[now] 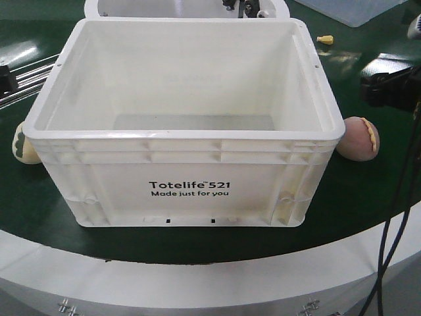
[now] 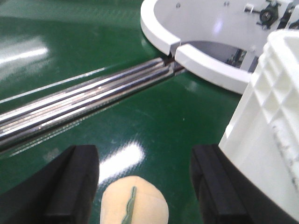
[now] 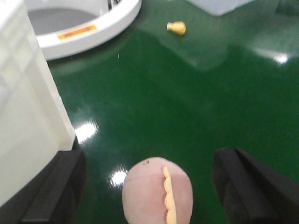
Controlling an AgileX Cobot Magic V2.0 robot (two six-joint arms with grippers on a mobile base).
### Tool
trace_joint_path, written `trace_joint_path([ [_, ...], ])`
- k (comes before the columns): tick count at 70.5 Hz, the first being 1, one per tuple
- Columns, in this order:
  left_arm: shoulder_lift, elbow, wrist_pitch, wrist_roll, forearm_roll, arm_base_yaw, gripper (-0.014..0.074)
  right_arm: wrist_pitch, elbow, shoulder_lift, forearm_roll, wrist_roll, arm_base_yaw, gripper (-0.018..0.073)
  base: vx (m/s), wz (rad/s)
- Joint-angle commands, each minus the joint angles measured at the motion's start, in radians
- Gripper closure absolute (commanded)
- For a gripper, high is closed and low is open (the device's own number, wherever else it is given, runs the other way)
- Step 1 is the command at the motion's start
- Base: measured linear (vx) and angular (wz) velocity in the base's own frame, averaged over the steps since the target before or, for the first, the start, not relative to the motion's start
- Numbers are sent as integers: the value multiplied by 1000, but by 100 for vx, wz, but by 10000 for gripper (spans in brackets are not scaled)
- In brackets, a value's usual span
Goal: Place moving items into box and shelve
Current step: 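Grasp the yellow plush with left gripper, pink plush with right gripper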
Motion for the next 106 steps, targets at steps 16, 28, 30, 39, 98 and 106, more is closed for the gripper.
trace_joint_path([
  [16,41,-38,-81,-10,-6,0,51,-71,-37,96,11,4,-5,-26,0,0],
  [28,52,-38,-86,-9,-6,0,51,-71,-37,141,46,4,-5,-26,0,0],
  [30,53,-38,-86,-9,-6,0,51,-71,-37,147,48,4,-5,-26,0,0],
  [39,55,-38,-86,-9,-6,0,51,-67,-37,175,49,3,-5,-26,0,0],
  [98,55,-38,-85,-9,-5,0,51,-62,-37,331,40,-21,-6,353,0,0],
  [106,55,-38,-85,-9,-5,0,51,-51,-37,340,40,-22,-6,579,0,0],
])
